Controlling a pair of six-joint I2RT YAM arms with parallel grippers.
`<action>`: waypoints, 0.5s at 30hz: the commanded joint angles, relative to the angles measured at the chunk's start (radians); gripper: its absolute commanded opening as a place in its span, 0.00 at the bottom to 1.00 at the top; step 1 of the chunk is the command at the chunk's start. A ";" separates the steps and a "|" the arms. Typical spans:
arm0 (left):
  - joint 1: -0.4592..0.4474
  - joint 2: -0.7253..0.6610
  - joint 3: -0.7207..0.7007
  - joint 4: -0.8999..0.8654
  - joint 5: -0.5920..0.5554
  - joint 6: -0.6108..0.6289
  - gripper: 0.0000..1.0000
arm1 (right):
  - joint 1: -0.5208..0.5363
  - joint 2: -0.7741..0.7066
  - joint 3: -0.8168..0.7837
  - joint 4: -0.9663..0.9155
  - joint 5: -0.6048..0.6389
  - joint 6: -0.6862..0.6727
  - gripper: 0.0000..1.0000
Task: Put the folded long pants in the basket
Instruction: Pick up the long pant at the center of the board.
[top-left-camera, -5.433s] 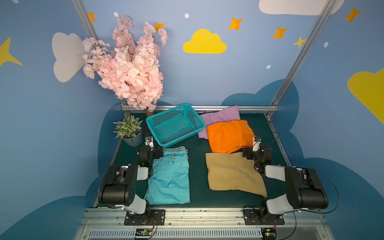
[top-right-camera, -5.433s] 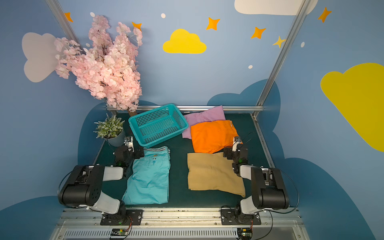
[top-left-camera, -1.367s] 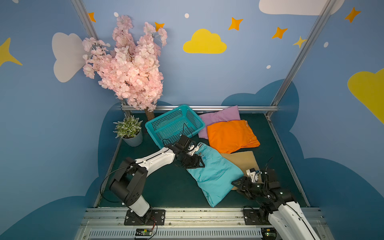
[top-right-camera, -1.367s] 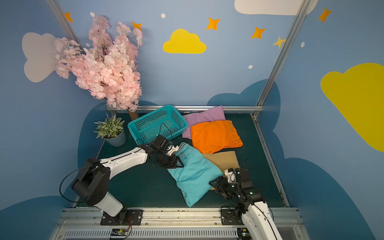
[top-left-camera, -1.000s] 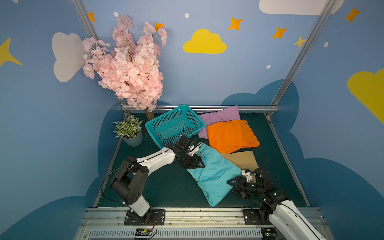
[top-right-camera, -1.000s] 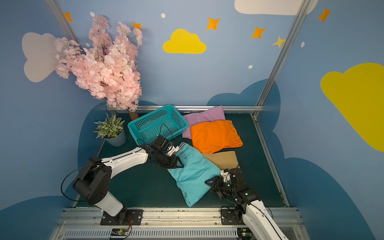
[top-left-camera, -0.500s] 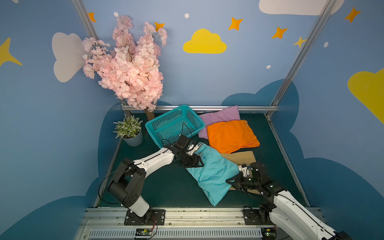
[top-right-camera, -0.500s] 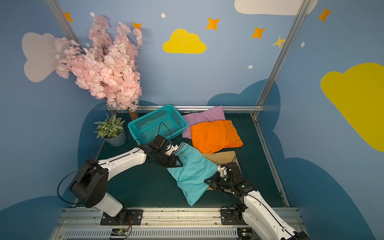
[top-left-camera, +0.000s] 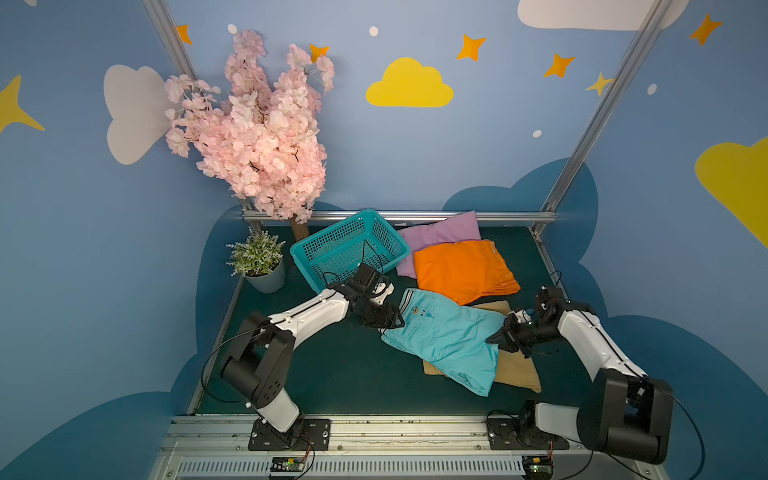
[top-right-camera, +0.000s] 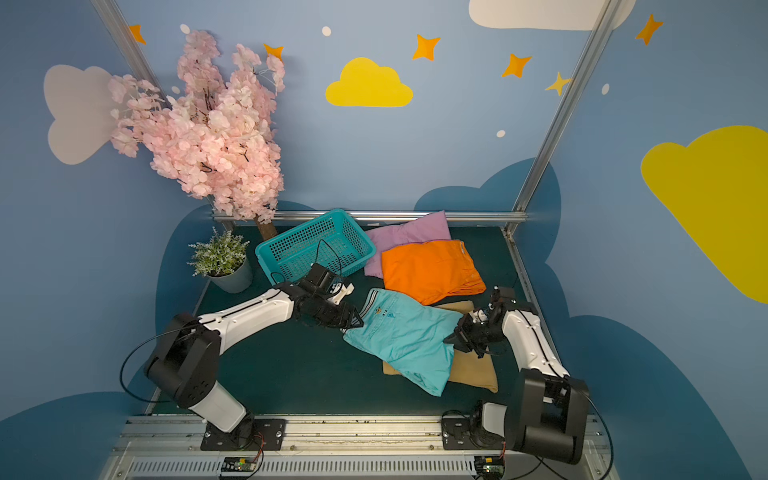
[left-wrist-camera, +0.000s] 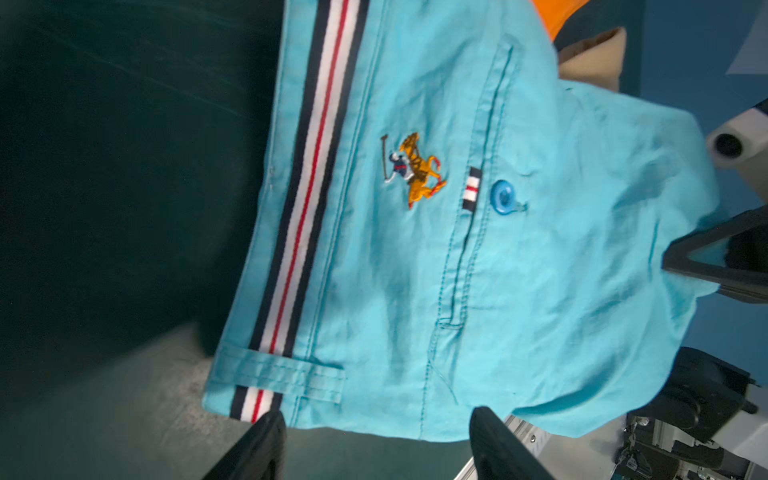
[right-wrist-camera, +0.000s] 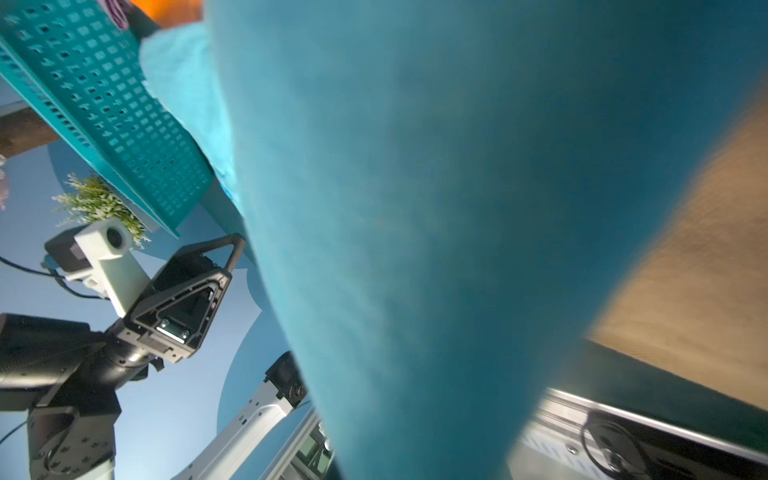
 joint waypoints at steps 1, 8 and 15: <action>0.001 0.084 0.011 -0.007 -0.041 0.017 0.72 | -0.021 0.013 0.064 -0.046 0.001 -0.091 0.00; 0.007 0.073 -0.066 0.057 -0.049 -0.022 0.73 | -0.028 0.005 0.061 -0.037 0.017 -0.096 0.00; 0.003 0.083 -0.151 0.148 -0.026 -0.113 0.73 | -0.124 -0.019 0.086 -0.058 0.055 -0.098 0.00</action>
